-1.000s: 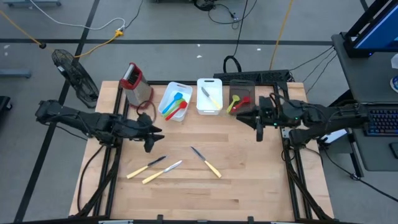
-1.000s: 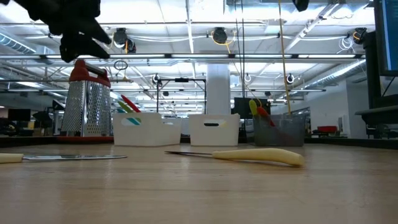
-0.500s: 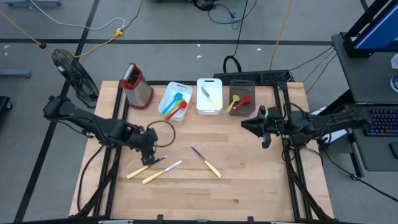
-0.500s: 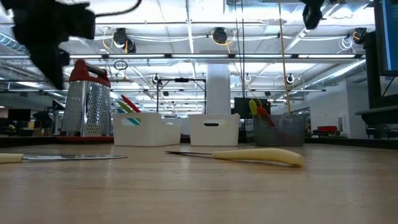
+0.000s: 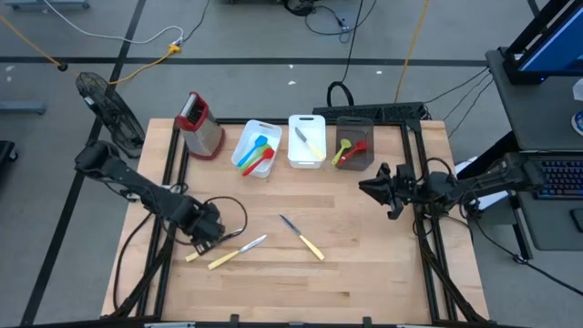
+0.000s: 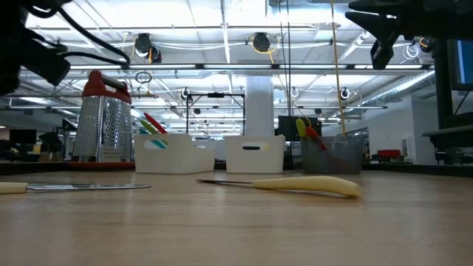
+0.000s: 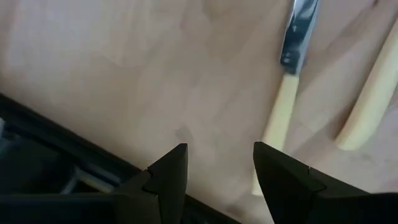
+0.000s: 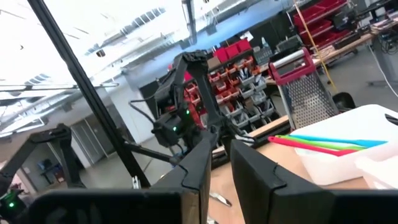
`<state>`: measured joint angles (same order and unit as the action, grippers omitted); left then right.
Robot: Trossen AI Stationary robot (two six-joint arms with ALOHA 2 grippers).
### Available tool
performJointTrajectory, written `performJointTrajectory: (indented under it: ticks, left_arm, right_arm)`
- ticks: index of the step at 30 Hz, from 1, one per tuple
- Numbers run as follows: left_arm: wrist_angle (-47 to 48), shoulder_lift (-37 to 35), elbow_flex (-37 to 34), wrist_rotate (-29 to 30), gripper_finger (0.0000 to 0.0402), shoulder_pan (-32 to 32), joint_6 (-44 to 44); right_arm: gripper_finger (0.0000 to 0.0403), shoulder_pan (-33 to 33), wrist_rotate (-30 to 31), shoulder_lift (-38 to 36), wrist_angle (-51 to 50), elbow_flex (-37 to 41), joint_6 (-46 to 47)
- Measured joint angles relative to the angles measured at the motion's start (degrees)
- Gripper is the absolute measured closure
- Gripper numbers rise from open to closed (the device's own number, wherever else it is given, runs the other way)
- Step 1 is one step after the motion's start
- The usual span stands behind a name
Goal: Pick & Place Kitchen Items
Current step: Put the yellow knife into the right white bin
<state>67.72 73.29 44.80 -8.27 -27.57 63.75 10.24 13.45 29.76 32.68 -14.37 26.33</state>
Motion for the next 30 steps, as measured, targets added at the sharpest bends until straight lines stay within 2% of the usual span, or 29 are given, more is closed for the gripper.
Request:
performJointTrajectory:
  ticks: [8, 13, 23, 30]
  left_arm:
    - [-4.02, 0.24, -0.02, -1.74, 0.0215, -6.10, 12.43]
    - [-6.94, 0.24, -0.02, 4.10, 0.0215, -8.93, 17.83]
    - [-10.69, 0.27, -0.07, 5.36, 0.0215, -12.74, 20.76]
    - [-11.18, 3.15, -0.13, 5.70, 0.0215, -15.89, 23.80]
  right_arm:
    - [0.0348, 0.00, 0.00, -1.00, 3.21, 2.42, -0.02]
    - [0.0349, 0.00, -0.02, -1.00, 3.63, 2.42, 0.00]
    - [0.0348, 0.00, -0.04, -1.00, 3.57, 2.42, 0.00]
    - [0.0348, -0.02, -0.06, -1.00, 3.67, 2.42, 0.00]
